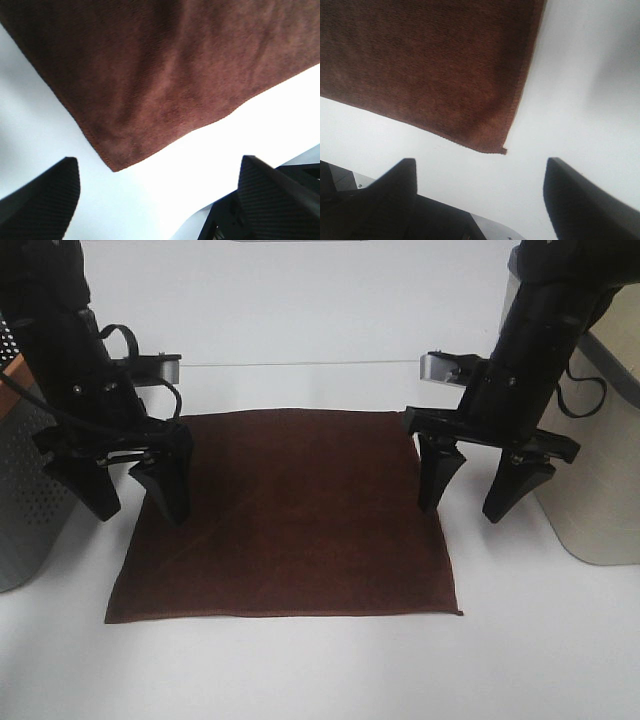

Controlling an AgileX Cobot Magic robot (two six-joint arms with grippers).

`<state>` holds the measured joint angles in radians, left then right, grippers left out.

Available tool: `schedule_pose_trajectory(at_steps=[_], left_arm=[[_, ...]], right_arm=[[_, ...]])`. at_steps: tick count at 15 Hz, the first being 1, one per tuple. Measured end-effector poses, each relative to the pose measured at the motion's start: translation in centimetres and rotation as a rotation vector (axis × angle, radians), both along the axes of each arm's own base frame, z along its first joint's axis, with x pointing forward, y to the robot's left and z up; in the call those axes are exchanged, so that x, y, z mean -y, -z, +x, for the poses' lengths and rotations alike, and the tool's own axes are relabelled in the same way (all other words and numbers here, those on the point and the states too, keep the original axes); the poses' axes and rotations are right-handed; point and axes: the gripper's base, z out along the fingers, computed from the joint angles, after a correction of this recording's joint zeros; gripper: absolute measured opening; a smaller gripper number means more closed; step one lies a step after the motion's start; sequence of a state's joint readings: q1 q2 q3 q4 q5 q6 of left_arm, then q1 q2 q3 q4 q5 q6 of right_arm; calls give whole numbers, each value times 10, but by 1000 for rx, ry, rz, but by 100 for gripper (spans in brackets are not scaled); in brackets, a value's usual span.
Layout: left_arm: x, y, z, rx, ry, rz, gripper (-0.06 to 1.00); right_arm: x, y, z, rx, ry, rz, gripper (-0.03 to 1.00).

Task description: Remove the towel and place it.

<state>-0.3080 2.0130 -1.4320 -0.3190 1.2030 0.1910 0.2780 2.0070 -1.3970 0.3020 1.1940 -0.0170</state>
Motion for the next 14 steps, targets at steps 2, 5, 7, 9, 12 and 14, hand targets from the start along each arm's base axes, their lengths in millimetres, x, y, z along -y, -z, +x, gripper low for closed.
schedule_pose_trajectory(at_steps=[2, 5, 7, 9, 12, 14], left_arm=[[3, -21, 5, 62, -9, -38, 82], [7, -83, 14, 248, -24, -111, 82], [6, -151, 9, 440, -24, -179, 81], [-2, -198, -12, 570, -22, -204, 81], [-26, -250, -54, 733, -72, -152, 81], [-42, -267, -89, 796, -103, -120, 81]], right_arm=[[0, -26, -4, 62, 6, 34, 68], [1, -77, -16, 202, 11, 92, 68], [7, -125, -36, 338, 8, 130, 68], [14, -160, -57, 446, 3, 153, 68], [28, -209, -97, 612, -7, 174, 68], [39, -226, -126, 697, -13, 163, 68]])
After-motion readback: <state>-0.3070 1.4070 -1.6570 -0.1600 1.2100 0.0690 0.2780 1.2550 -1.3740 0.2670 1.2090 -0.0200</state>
